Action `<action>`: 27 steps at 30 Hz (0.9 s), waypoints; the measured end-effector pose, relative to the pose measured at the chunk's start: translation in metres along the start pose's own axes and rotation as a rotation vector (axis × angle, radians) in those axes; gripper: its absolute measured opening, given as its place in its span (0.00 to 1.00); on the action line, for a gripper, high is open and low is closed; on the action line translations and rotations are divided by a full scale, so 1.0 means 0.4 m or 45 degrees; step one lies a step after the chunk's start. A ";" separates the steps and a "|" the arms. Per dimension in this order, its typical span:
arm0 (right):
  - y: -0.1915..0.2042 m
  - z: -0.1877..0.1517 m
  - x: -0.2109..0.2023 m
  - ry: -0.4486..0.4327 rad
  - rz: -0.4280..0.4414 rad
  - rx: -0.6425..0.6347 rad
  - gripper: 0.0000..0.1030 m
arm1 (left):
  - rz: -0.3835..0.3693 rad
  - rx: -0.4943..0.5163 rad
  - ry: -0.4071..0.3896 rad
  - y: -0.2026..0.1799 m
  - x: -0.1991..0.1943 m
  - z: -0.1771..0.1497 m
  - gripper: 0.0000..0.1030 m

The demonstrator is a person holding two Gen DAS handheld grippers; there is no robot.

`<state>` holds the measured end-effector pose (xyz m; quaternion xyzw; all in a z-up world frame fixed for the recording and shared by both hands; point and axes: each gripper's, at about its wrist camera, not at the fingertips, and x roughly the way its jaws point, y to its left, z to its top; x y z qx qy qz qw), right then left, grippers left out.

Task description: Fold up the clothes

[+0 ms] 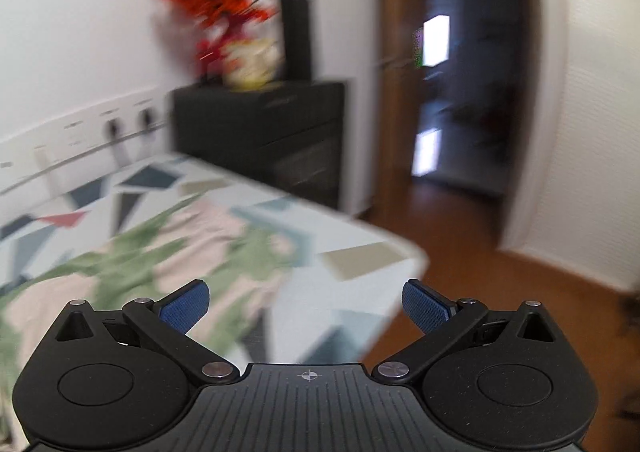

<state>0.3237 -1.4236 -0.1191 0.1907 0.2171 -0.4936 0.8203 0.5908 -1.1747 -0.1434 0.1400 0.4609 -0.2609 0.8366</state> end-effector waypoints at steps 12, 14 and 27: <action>-0.069 0.037 0.213 0.252 0.380 0.076 0.99 | 0.155 -0.195 0.026 -0.058 0.017 -0.003 1.00; -0.075 0.040 0.240 0.303 0.415 0.091 0.99 | 0.157 -0.204 0.025 -0.058 0.017 -0.002 1.00; -0.013 0.091 0.366 0.334 0.547 0.016 0.91 | 0.207 -0.287 0.050 -0.068 0.014 0.000 1.00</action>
